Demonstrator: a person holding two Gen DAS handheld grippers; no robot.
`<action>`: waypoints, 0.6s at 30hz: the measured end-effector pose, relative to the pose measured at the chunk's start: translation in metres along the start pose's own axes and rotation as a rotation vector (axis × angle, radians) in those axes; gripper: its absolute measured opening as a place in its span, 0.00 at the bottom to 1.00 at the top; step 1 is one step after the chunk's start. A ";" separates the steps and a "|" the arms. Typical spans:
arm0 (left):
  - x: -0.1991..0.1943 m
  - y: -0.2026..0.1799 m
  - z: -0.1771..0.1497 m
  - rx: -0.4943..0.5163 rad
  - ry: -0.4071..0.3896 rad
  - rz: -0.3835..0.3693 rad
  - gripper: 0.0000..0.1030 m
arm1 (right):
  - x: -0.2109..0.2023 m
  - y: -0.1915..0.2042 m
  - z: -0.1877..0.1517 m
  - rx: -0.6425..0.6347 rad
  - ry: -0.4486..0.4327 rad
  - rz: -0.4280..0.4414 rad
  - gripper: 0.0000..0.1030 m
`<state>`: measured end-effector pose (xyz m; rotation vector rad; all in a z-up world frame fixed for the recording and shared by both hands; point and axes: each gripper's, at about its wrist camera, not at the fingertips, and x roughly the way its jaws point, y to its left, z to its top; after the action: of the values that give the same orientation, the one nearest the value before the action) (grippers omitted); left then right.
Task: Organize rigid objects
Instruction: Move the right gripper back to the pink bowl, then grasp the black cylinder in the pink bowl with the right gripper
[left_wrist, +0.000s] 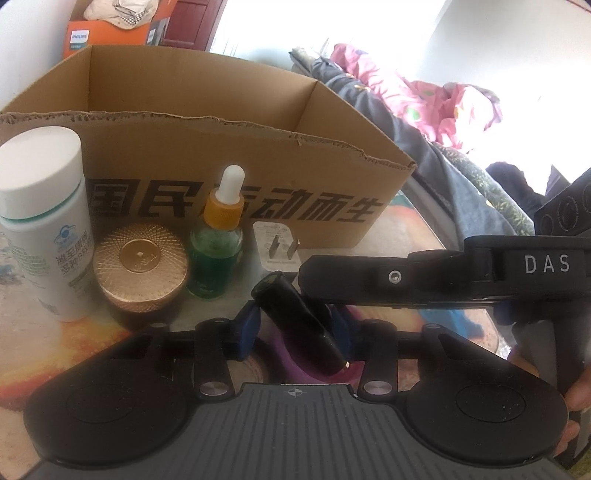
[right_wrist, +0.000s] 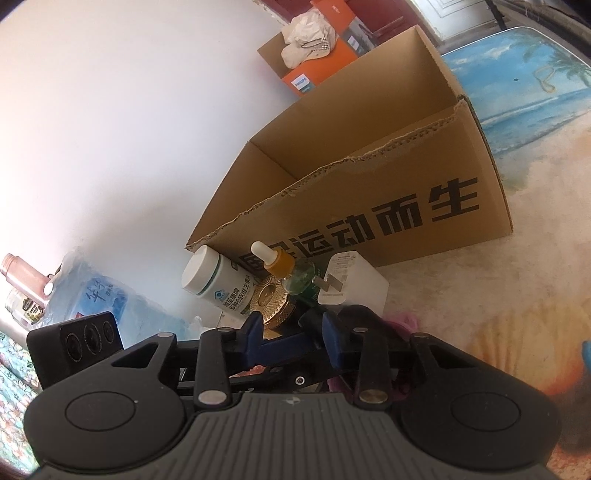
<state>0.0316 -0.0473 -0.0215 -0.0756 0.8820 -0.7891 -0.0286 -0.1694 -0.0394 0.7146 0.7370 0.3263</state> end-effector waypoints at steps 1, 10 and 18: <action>0.001 0.000 -0.001 -0.002 -0.003 -0.003 0.36 | 0.001 -0.001 0.000 0.005 0.002 0.003 0.36; -0.010 -0.014 -0.009 0.062 -0.075 0.030 0.27 | -0.005 0.000 0.000 -0.004 -0.007 0.008 0.34; -0.022 -0.040 -0.021 0.203 -0.145 0.073 0.20 | -0.025 0.010 -0.007 -0.056 -0.047 -0.019 0.34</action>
<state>-0.0157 -0.0565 -0.0056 0.0770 0.6609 -0.7909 -0.0510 -0.1715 -0.0238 0.6597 0.6878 0.3104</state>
